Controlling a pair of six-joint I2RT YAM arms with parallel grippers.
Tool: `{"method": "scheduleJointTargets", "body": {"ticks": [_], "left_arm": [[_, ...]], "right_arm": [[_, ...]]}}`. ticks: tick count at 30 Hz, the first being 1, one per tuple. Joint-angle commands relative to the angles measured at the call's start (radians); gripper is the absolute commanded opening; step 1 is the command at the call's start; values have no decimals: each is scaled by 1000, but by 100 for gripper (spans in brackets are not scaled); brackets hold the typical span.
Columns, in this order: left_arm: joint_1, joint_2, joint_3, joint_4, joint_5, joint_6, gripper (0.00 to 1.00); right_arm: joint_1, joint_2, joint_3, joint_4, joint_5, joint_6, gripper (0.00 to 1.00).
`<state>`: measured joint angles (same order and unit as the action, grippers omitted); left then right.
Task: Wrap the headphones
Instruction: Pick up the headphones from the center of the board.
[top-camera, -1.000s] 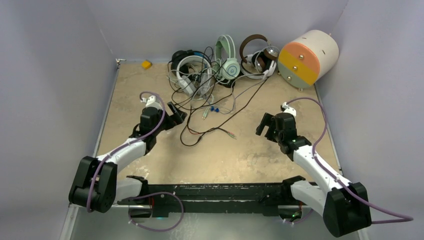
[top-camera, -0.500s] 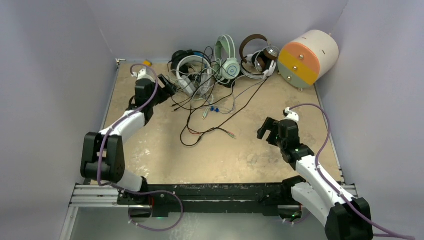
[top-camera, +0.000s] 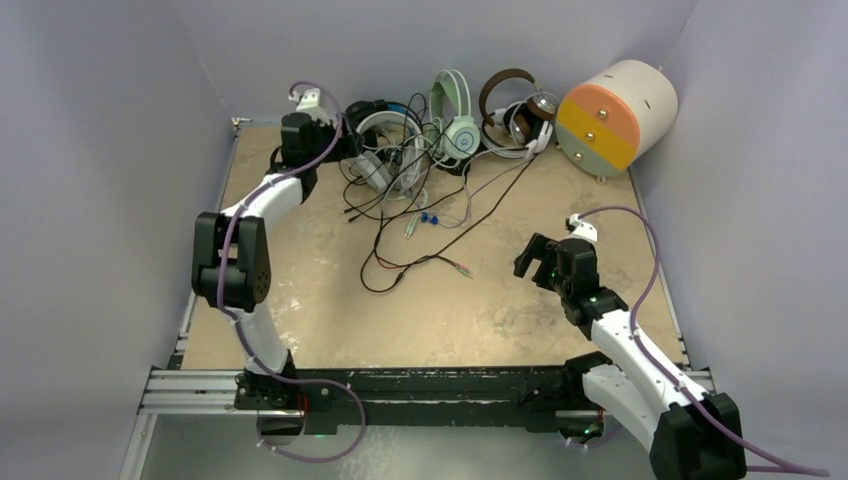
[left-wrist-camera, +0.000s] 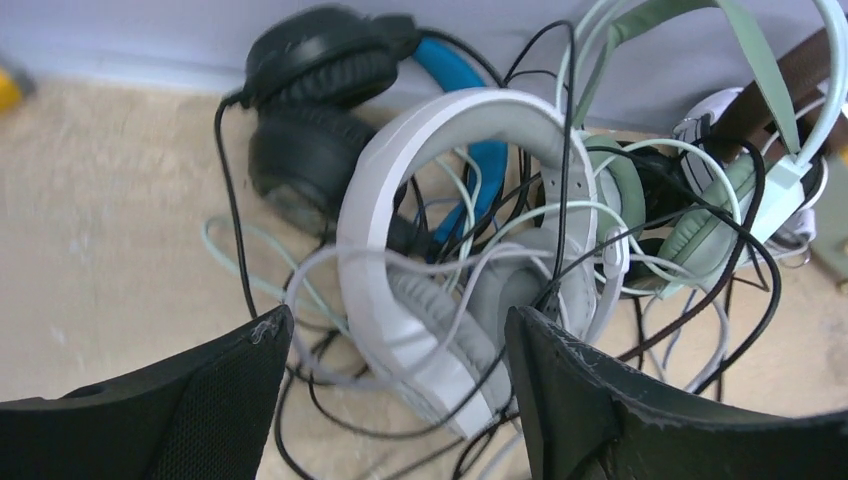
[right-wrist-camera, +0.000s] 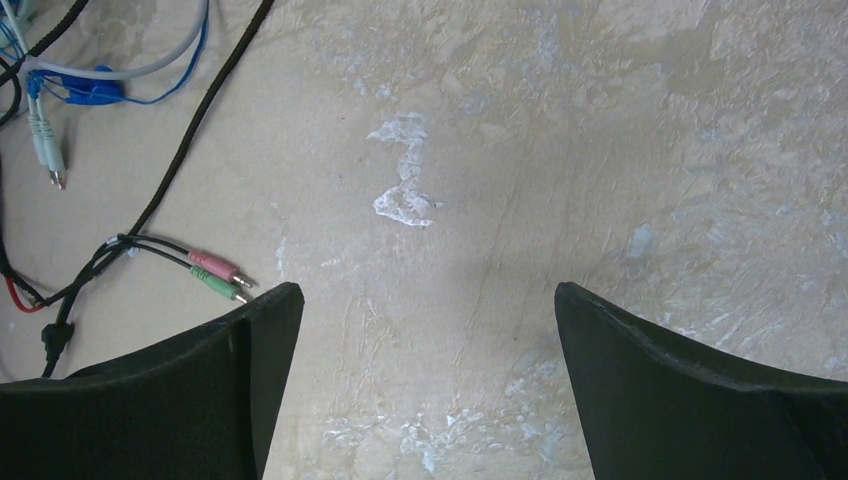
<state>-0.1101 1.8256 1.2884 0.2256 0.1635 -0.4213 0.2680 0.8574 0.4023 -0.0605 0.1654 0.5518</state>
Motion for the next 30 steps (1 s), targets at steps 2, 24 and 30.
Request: {"method": "scheduleJointTargets", "body": {"ticks": [2,24,30], "left_arm": [[-16,113,218,14,119,283,79],[-135,549,755,-244,-294,733,70],[-135,558,785,-281,-295,709,33]], "right_arm": [[1,0,-4,35,-3,-17,98],[1,39,4,56,-28,-32,97],[1,30,2,56,-28,-30,96]]}}
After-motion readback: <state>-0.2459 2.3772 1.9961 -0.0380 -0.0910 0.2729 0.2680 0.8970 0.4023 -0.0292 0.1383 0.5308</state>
